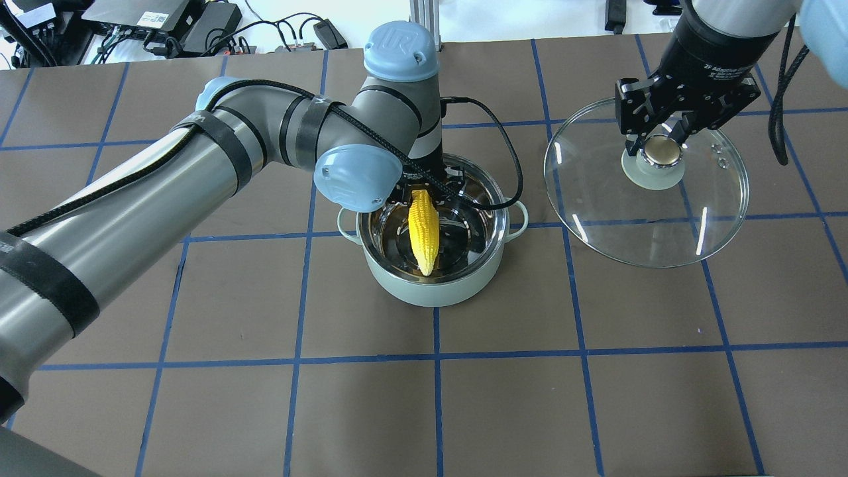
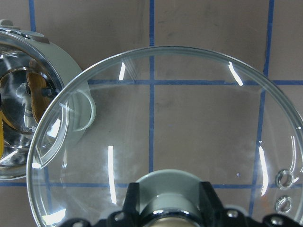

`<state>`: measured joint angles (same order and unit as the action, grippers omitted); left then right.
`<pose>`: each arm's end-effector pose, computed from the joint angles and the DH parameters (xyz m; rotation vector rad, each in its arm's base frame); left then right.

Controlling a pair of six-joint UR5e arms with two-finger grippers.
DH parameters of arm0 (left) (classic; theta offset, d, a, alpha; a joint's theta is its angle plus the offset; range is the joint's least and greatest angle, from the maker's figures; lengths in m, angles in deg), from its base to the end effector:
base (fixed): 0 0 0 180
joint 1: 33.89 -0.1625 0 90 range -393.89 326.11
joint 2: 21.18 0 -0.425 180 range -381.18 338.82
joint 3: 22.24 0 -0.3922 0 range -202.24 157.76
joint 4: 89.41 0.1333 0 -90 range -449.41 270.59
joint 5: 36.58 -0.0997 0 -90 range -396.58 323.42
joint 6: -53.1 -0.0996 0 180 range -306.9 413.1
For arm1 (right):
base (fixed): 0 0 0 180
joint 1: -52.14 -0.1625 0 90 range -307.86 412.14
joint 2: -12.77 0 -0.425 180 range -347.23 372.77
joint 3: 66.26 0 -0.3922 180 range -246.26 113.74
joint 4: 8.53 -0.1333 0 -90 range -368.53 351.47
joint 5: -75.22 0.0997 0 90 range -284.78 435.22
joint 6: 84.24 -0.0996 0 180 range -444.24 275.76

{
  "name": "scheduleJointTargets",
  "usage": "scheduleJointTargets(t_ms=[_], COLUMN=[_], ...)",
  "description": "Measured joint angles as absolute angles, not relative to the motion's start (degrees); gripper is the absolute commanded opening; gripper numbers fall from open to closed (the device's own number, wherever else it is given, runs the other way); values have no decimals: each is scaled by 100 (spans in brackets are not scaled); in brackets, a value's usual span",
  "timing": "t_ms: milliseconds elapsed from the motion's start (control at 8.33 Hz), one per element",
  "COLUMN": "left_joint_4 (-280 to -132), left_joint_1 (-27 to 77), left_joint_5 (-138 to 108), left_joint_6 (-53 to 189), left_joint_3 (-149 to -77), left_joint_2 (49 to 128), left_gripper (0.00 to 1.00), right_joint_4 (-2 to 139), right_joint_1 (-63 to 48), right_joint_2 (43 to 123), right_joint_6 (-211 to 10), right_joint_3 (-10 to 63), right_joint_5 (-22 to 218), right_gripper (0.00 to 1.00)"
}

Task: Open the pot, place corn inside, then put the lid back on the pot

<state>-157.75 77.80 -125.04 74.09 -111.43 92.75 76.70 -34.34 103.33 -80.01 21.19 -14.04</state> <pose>-0.3593 -0.5353 0.2949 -0.0186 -3.1253 -0.0524 0.1046 -0.4916 0.5063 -0.0191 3.1264 0.0438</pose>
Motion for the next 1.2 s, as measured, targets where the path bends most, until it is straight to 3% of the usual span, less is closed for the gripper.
scheduleJointTargets(t_ms=[840, 1200], left_joint_4=[-15907, -16442], left_joint_1=[7741, 7351], left_joint_5=[-12600, -12604], left_joint_6=[7287, 6935], left_joint_3=[-11019, -10469], left_joint_2=[9106, 8940], left_gripper=[100, 100], right_joint_4=[7668, 7700], right_joint_1=[-3435, -3630], right_joint_2=[10320, 10188], right_joint_6=[-8002, -8233], right_joint_3=[2119, 2105], right_joint_5=[-1350, -1311], right_gripper=[0, 0])
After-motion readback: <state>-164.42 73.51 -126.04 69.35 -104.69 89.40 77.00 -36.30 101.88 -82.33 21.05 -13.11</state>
